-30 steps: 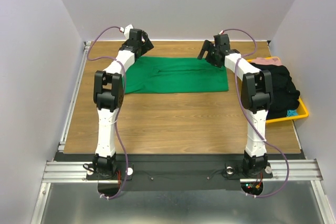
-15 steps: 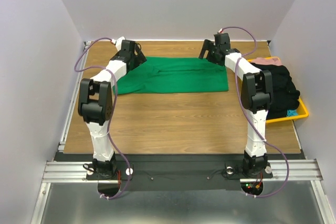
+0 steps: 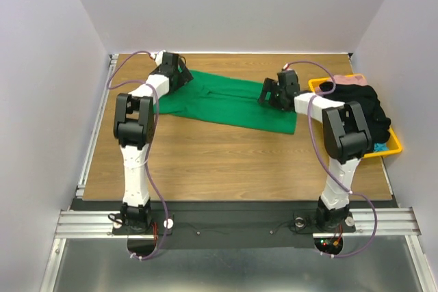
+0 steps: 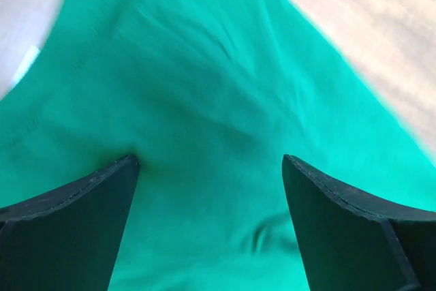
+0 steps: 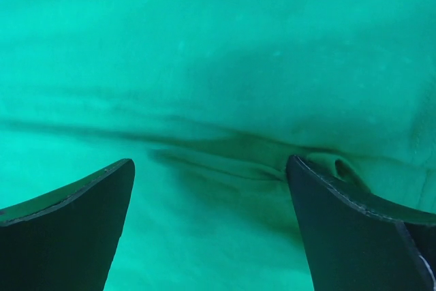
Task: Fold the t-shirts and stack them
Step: Fold the tshirt
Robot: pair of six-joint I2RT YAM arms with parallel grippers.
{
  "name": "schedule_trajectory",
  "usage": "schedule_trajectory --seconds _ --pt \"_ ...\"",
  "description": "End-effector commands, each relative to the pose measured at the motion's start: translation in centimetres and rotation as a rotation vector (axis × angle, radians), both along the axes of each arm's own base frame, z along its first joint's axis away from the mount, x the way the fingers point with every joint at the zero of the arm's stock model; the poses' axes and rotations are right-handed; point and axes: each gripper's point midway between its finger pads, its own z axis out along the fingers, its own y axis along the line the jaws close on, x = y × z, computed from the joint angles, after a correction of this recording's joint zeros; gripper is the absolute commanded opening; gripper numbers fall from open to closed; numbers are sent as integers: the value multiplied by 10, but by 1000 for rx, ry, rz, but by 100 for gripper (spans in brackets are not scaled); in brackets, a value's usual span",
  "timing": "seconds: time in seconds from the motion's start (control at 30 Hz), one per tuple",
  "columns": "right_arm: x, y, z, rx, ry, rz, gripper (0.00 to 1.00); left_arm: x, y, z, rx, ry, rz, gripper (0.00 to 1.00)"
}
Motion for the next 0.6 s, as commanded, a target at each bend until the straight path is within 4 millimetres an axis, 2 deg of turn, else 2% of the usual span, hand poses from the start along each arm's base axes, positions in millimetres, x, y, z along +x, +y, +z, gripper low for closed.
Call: schedule_trajectory --seconds 0.0,0.03,0.07,0.1,0.13,0.17,0.23,0.27,0.3,0.33,0.37,0.47,0.57 --pt "-128 30 -67 -87 273 19 100 27 -1 -14 -38 50 -23 99" --pt "-144 37 -67 -91 278 29 100 33 -6 -15 -45 52 -40 99" --pt "-158 47 -59 -61 273 11 100 35 -19 -32 -82 83 -94 99" --pt "-197 57 -72 -90 319 55 100 52 -28 -13 -105 34 -119 99" --pt "-213 64 -74 -82 334 70 100 56 -39 -13 -127 31 -151 99" --pt "-237 85 -69 -52 338 108 100 66 -48 -13 -140 21 -177 99" --pt "-273 93 -75 -49 378 142 100 68 -67 -13 -176 25 -230 99" --pt "-286 104 -73 -20 390 147 100 64 -87 -20 -192 38 -264 99" --pt "-297 116 -70 -1 386 180 100 65 -97 -13 -209 23 -279 99" --pt "-320 135 -69 7 398 259 100 68 -110 -7 -221 -7 -291 99" --pt "-328 143 -68 0 391 304 100 65 -130 -6 -222 -19 -319 99" --pt "-358 175 -59 -20 361 473 100 65 -163 -4 -239 -59 -347 99" --pt "-371 191 -50 -11 342 564 100 69 -180 -11 -299 -59 -347 99"
